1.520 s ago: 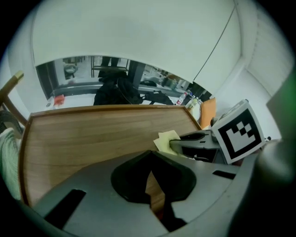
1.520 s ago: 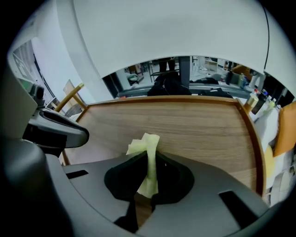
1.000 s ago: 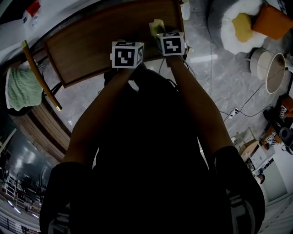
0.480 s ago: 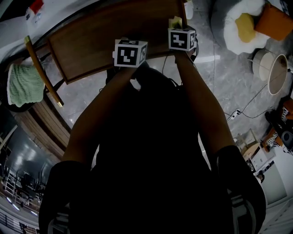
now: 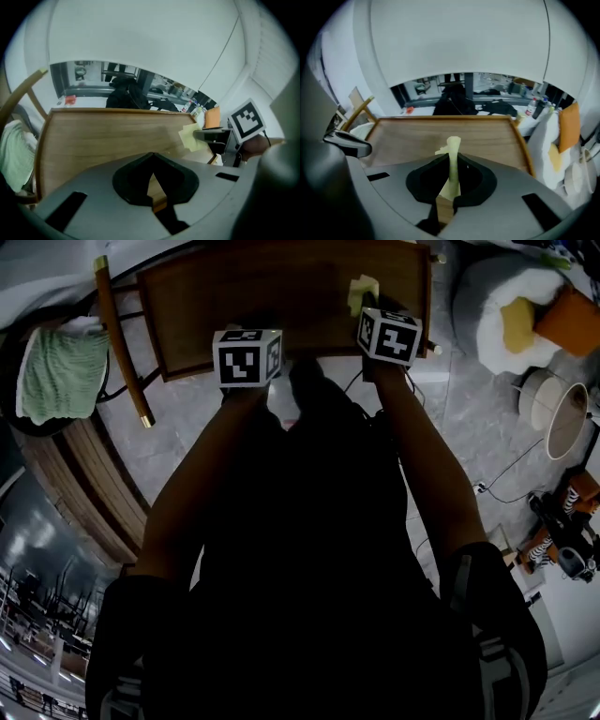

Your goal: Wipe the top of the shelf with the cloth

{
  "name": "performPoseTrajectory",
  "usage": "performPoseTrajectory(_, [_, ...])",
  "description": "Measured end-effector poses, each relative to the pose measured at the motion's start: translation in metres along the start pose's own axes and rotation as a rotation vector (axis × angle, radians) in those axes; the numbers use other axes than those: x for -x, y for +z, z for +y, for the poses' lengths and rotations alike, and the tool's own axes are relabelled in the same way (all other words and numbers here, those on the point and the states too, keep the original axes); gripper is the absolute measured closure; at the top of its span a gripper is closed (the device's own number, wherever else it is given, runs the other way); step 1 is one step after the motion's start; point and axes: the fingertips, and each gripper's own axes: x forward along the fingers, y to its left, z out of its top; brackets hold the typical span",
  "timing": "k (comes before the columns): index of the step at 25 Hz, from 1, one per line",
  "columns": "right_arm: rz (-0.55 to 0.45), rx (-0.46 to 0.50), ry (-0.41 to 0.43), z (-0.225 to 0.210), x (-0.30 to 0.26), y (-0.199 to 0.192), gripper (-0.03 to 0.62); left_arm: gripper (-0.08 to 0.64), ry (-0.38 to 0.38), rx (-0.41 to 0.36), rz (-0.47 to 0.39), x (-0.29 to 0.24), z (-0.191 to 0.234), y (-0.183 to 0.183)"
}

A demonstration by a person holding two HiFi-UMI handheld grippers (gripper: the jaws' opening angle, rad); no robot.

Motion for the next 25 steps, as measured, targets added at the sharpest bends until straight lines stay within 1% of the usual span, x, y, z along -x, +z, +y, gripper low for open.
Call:
performPoseTrajectory(2, [-0.024,0.025,0.120,0.066,-0.002,0.004,0.549,0.548,0.013,0.039,-0.015,0.025,0.026,-0.004])
performPoseTrajectory(5, [-0.041,0.030,0.271,0.162,-0.005,0.004,0.549,0.549,0.029,0.041,-0.050,0.070,0.061,-0.006])
performPoseTrajectory(8, [-0.020,0.026,0.369,0.247,-0.009,-0.008,0.549,0.549,0.063,0.024,-0.067,0.112,0.101,-0.013])
performPoseTrajectory(12, [0.032,0.048,0.452,0.336,-0.018,-0.032,0.549,0.548,0.092,0.053,-0.077,0.149,0.149,-0.027])
performPoseTrajectory(15, [0.071,0.046,0.484,0.383,-0.026,-0.050,0.549,0.549,0.119,0.058,-0.104,0.171,0.177,-0.032])
performPoseTrajectory(18, [0.100,0.056,0.494,0.412,-0.035,-0.064,0.549,0.548,0.132,0.076,-0.116,0.184,0.199,-0.037])
performPoseTrajectory(20, [0.109,0.084,0.491,0.426,-0.042,-0.070,0.549,0.549,0.129,0.077,-0.117,0.188,0.208,-0.039])
performPoseTrajectory(22, [0.124,0.123,0.470,0.434,-0.049,-0.077,0.549,0.549,0.124,0.070,-0.116,0.190,0.212,-0.042])
performPoseTrajectory(25, [0.115,0.198,0.440,0.442,-0.052,-0.075,0.549,0.549,0.112,0.070,-0.108,0.192,0.214,-0.049])
